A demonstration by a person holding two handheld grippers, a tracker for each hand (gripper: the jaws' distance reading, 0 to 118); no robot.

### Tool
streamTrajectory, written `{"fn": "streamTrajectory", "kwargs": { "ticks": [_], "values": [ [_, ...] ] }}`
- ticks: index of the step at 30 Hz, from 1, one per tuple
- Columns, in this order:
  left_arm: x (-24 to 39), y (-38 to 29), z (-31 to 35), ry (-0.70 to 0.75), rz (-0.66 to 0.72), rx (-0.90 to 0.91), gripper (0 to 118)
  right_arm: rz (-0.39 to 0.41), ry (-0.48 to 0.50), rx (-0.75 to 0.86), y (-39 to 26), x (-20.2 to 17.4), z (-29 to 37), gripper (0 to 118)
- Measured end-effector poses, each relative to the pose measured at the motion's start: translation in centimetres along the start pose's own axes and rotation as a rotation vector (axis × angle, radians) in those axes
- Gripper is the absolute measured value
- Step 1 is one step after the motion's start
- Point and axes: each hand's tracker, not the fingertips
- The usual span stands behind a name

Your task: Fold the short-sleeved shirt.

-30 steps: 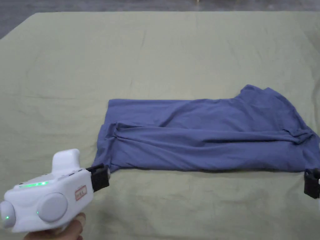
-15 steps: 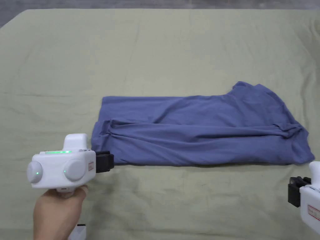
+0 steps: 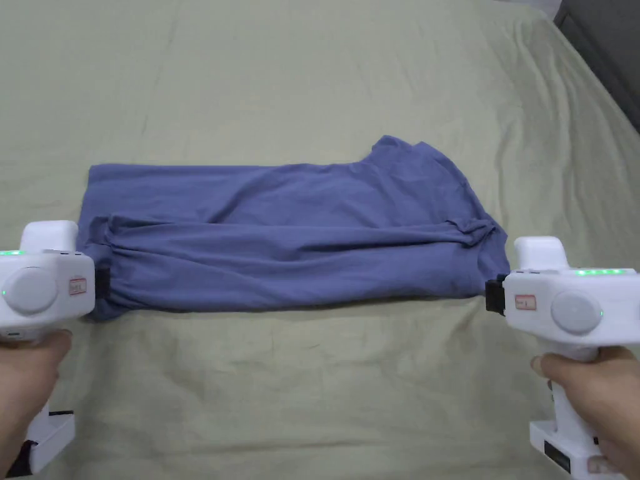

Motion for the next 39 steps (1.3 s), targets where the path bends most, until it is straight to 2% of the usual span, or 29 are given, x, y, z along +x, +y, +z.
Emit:
{"fn": "streamTrajectory", "kwargs": {
  "ticks": [2, 4, 5, 6, 7, 10, 11, 12, 14, 15, 16, 17, 18, 19, 20, 23, 27, 39],
  "values": [
    [-0.2, -0.2, 0.5, -0.02, 0.021, -0.004, 0, -0.068, 0.005, -0.035, 1.6, 1.6, -1.3, 23],
    [-0.6, -0.1, 0.5, -0.028, 0.02, -0.002, 0, -0.136, -0.019, -0.085, 2.9, 2.9, -3.4, 118],
    [-0.6, -0.1, 0.6, -0.015, 0.01, 0.013, 0, -0.158, 0.007, -0.011, 3.6, 3.6, -3.2, 114],
    [-0.6, -0.1, 0.7, -0.016, 0.011, 0.014, 0, -0.172, -0.022, -0.078, 4.2, 3.8, -3.9, 113],
    [-0.6, -0.1, 0.8, -0.019, 0.014, 0.016, 0, -0.175, -0.041, -0.131, 3.4, 2.5, -3.6, 116],
    [-1.1, 0.0, 0.3, -0.025, 0.022, 0.014, 0, -0.108, -0.029, -0.214, 2.3, 0.9, -4.5, 115],
    [-1.1, -0.1, 0.3, -0.024, 0.022, 0.014, 0, -0.106, -0.027, -0.225, 3.2, 2.6, -7.7, 111],
    [-1.1, 0.1, 0.2, -0.022, 0.02, 0.012, 0, -0.118, -0.03, -0.197, 3.1, 2.7, -7.5, 110],
    [-1.3, 0.0, 0.1, -0.016, 0.012, 0.016, 0, -0.115, -0.042, -0.158, 3.4, 2.4, -6.1, 78],
    [-1.5, 0.0, 0.1, -0.017, 0.013, 0.013, 0, -0.103, -0.037, -0.137, 3.4, 2.3, -5.3, 54],
    [-1.4, -0.2, 0.1, -0.019, 0.018, 0.011, 0, -0.085, 0.0, -0.113, 3.5, 2.3, -4.7, 9],
    [-1.6, -0.3, 0.2, -0.026, 0.027, 0.01, 0, -0.107, 0.124, -0.099, 3.5, 2.2, -4.3, 9],
    [-1.8, -0.3, 0.3, -0.027, 0.031, 0.01, 0, -0.091, 0.085, -0.095, 3.5, 1.8, -3.7, 9],
    [-2.0, -0.3, 0.6, -0.026, 0.031, 0.01, 0, -0.015, -0.011, -0.082, 3.4, 1.1, -2.4, 8],
    [-2.1, -0.4, 1.1, -0.034, 0.034, 0.01, 0, 0.008, 0.003, -0.069, 3.3, 1.0, -1.8, 8],
    [-2.9, -0.5, 1.8, -0.061, 0.047, -0.001, 0, -0.067, 0.055, -0.073, 3.2, 1.3, 0.6, 8],
    [-4.0, -0.7, 2.9, -0.075, 0.046, -0.007, 0, -0.117, 0.089, -0.108, 2.6, 2.0, 2.9, 8],
    [-4.5, -5.9, 9.0, -0.108, -0.023, -0.039, 0, -0.194, 0.108, -0.197, -5.4, 3.0, 7.8, 8]
  ]
}}
